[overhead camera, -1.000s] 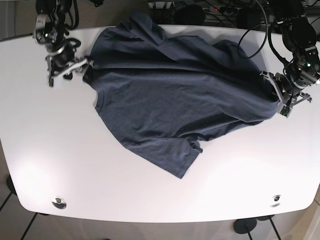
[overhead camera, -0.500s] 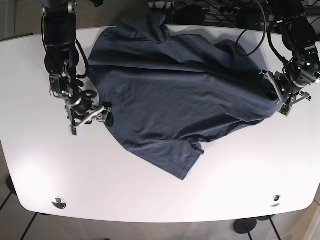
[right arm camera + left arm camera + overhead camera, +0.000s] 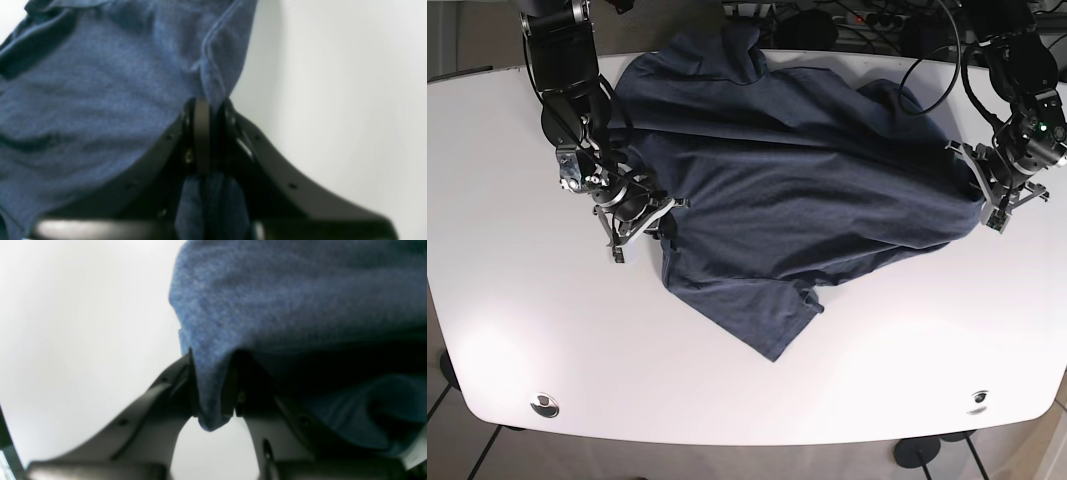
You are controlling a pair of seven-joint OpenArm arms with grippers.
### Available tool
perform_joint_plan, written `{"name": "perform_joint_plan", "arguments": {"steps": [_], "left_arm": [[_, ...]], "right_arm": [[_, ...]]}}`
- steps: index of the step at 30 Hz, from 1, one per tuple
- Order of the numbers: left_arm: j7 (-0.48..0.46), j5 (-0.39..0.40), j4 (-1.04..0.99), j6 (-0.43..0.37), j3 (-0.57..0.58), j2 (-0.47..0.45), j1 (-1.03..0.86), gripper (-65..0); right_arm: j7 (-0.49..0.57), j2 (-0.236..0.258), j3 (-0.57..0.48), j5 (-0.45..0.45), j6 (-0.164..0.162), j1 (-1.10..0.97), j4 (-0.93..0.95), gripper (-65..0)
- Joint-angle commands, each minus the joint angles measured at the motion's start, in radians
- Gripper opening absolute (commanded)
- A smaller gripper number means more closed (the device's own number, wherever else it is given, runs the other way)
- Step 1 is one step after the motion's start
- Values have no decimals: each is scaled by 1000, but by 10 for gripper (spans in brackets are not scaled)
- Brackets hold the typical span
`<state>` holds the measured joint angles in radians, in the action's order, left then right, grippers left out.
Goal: Fold the T-shirt properly
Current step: 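Pull the shirt's collar edge outward with both grippers to smooth it, then lift the shirt by its edge with both grippers and lay it back down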
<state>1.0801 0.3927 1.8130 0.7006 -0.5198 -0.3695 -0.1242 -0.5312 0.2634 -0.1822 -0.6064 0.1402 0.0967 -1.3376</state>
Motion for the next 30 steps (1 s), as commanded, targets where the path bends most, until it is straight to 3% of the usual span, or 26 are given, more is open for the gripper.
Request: {"name": "perform_joint_plan", "arguments": {"steps": [1,5,8,11,15,21,22,23,25,27,30], "left_arm": [[-24,70,58,-2,-66,4,18,-626],[-24,246,110,-2,-176,27,19,-626],[-24,303,109,-2,-122,19,73,-626],[8,211,51,-2,5,23,245,-626],[33,140,-123,-11,132,25,556,-626],[30,25,-417,-11,189,22,1023,-626],[30,21,-450,-11,189,20,1087,-626],[30,12,-487,-11,189,19,1165,-626],[30,5,-513,-11,189,17,1224,-626],[30,10,-506,-9,189,-13,1224,-626],[28,15,-490,-3,188,-23,1110,-626]], "right_arm": [[18,30,37,-10,11,-44,-124,-633],[-62,33,188,-10,12,-188,-403,-633],[-126,40,266,-8,12,-174,-481,-633],[-188,43,290,-2,14,-10,-417,-633],[-198,83,280,-8,14,229,-300,-633],[-243,164,194,-10,16,628,-164,-633],[-251,178,184,-10,25,690,-150,-633],[-266,190,178,-10,57,777,-121,-633],[-300,196,175,-10,80,880,-96,-633],[-318,198,177,-10,80,898,-98,-633],[-313,216,189,-10,80,782,-155,-633]]}}
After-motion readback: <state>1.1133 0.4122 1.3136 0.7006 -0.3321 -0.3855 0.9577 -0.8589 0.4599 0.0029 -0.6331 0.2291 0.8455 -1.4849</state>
